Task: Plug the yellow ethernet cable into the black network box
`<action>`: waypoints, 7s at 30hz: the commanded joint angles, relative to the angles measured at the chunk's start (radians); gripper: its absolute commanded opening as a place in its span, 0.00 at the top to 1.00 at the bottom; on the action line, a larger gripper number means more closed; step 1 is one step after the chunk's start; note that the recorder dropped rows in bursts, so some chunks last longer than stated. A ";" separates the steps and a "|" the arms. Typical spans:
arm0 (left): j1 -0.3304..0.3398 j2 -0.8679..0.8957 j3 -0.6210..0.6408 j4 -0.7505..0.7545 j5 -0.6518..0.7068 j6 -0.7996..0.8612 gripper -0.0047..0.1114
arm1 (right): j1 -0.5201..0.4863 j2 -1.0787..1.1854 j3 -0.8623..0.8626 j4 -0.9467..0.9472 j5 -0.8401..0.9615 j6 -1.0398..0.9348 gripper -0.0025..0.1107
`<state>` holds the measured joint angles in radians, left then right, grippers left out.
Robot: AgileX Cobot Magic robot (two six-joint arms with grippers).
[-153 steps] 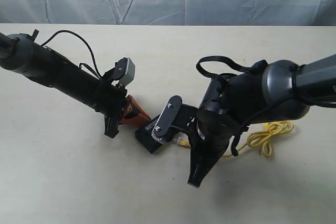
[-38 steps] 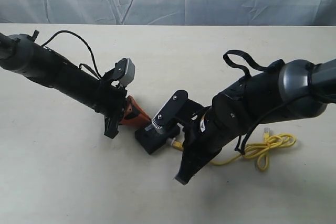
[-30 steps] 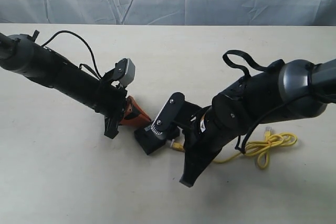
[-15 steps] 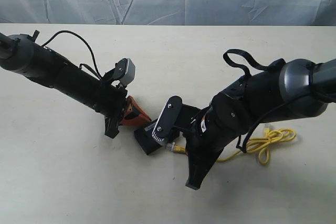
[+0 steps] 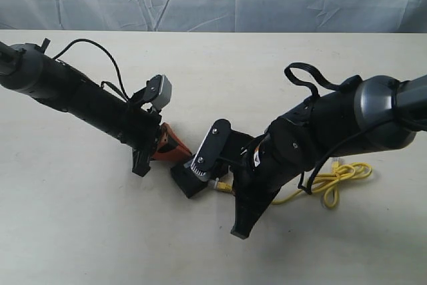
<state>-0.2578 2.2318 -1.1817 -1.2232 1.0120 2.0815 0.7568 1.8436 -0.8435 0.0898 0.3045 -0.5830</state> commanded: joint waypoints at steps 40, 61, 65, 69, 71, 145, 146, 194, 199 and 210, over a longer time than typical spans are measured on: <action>-0.004 0.014 0.004 0.077 -0.003 -0.197 0.96 | 0.000 -0.003 0.001 0.054 -0.017 0.374 0.98; -0.002 0.014 0.004 0.104 -0.021 -0.206 0.96 | 0.000 -0.003 0.001 -0.065 -0.104 0.400 0.78; -0.002 0.014 0.004 0.100 -0.053 -0.206 0.96 | 0.000 -0.005 0.001 -0.063 -0.079 0.400 0.50; -0.002 0.010 0.004 0.104 -0.067 -0.206 0.96 | 0.000 -0.045 0.001 -0.056 -0.052 0.433 0.55; 0.014 -0.011 0.004 0.120 -0.071 -0.214 0.96 | 0.000 -0.094 0.001 -0.043 -0.040 0.453 0.55; 0.277 -1.406 0.515 0.614 -0.588 -1.286 0.96 | -0.688 -1.759 0.561 -0.104 0.149 0.660 0.98; 0.277 -1.406 0.515 0.614 -0.588 -1.286 0.96 | -0.674 -1.774 0.583 -0.104 0.147 0.656 0.98; 0.277 -1.665 0.604 0.657 -0.544 -1.306 0.96 | -0.626 -1.844 0.844 -0.033 0.058 0.611 0.98; 0.277 -1.889 0.777 0.661 -0.546 -1.306 0.96 | -0.626 -1.844 0.844 -0.033 0.058 0.611 0.98; 0.275 -2.232 1.091 0.664 -0.604 -1.300 0.96 | -0.626 -1.844 0.844 -0.033 0.058 0.611 0.98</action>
<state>0.0186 0.0120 -0.1266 -0.5620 0.4316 0.7857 0.1258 0.0064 -0.0050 0.0574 0.3767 0.0340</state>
